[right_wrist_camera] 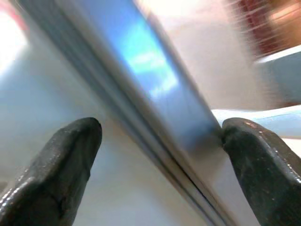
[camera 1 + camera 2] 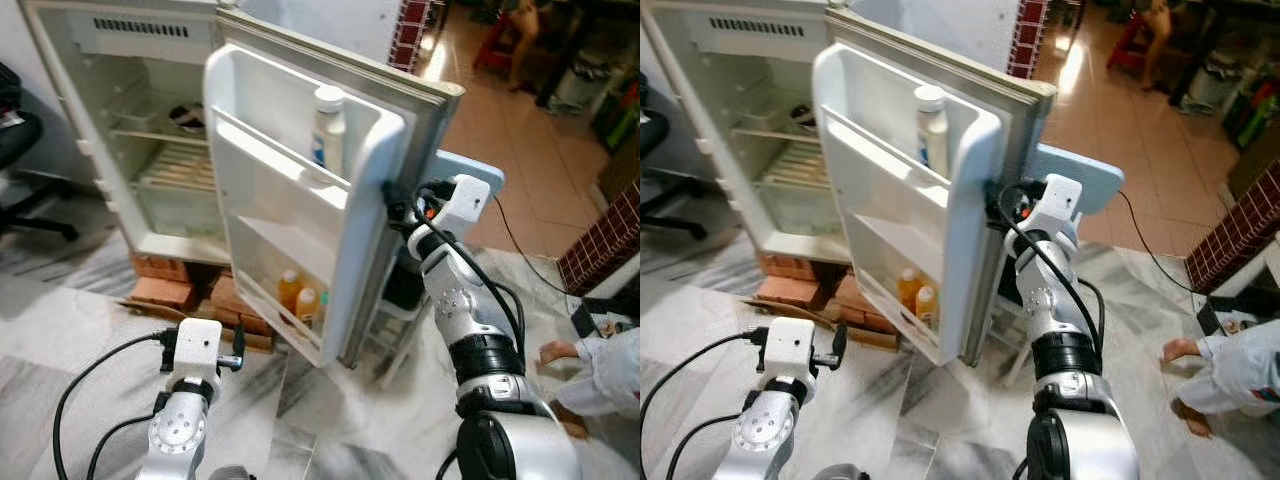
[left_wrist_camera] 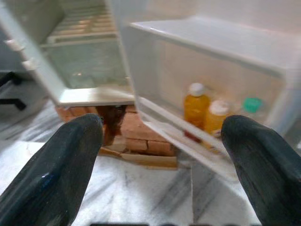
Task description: Restocking fridge
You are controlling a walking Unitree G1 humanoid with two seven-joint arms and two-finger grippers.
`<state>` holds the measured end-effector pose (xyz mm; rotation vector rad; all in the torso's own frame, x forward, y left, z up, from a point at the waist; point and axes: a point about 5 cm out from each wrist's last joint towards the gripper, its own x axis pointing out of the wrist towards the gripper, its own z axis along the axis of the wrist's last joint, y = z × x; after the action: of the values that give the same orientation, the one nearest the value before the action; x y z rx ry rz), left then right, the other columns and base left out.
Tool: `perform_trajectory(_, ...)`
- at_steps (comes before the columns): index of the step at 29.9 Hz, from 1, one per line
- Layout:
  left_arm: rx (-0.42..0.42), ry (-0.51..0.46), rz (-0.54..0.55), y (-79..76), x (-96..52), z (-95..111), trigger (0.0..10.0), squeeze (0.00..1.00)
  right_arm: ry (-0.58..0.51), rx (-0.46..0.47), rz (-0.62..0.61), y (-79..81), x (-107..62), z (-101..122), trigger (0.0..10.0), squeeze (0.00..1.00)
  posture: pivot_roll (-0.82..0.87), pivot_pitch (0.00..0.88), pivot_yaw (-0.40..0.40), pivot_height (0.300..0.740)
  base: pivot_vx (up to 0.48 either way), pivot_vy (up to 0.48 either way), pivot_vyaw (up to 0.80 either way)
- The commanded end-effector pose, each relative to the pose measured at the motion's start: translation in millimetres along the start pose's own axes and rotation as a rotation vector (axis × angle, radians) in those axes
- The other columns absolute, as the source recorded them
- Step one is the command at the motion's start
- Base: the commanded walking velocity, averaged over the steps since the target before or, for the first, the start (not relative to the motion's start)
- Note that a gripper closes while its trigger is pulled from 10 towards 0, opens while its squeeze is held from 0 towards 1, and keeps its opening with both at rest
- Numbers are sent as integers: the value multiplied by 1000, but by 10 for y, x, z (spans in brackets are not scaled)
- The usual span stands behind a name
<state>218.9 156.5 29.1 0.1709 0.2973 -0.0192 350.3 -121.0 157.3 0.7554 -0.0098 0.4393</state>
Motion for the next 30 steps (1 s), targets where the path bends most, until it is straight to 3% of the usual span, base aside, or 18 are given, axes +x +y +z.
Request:
perform_trajectory(1, 6, 9, -16, -15, 15, -2, 10000, 0, -10, 60, 512, 770, 64, 171, 10000, 0, 123, 0, -77, 740, 0, 0, 0)
perform_trajectory(2, 6, 9, -16, -14, 16, -3, 10000, 0, 12, 61, 616, 870, -13, 176, 10000, 0, 123, 0, -77, 740, 0, 0, 0)
perform_trajectory(4, 6, 15, -18, -14, 2, -23, 10000, 0, 146, 114, 848, 1003, -337, 138, 10000, 0, 122, 0, -79, 740, 0, 0, 0)
perform_trajectory(14, -7, 30, 26, 87, -178, -124, 10000, 0, 433, 33, 793, 543, -801, -120, 10000, 0, 134, 0, -88, 740, 0, 0, 0)
perform_trajectory(16, -7, 32, 24, 89, -178, -128, 10000, 0, 469, 5, 769, 499, -816, -172, 10000, 0, 135, 0, -88, 740, 0, 0, 0)
perform_trajectory(20, 0, 22, 20, 84, -172, -117, 10000, 0, 476, -107, 644, 366, -720, -298, 10000, 0, 138, 0, -87, 740, 0, 0, 0)
perform_trajectory(23, 10, 13, 86, 152, -130, -89, 10000, 0, 359, -252, 402, 189, -518, -293, 10000, 0, 142, 0, -89, 740, 0, 0, 0)
perform_trajectory(24, 8, 1, 113, 191, -102, -57, 10000, 0, 292, -337, 262, 93, -434, -250, 10000, 0, 142, 0, -92, 740, 0, 480, 0)
perform_trajectory(25, 8, 1, 113, 191, -102, -57, 10000, 0, 292, -337, 262, 93, -434, -250, 10000, 0, 142, 0, -92, 740, 0, 480, 0)
perform_trajectory(27, 8, -30, 126, 240, -53, 31, 10000, 0, 176, -382, 73, -38, -381, -130, 10000, 0, 141, 0, -94, 740, 0, 480, 0)
perform_trajectory(30, 39, -70, 113, 239, -20, 131, 10000, 0, 132, -458, -53, -154, -407, -101, 10000, 0, 132, 0, -89, 740, 0, 480, 0)
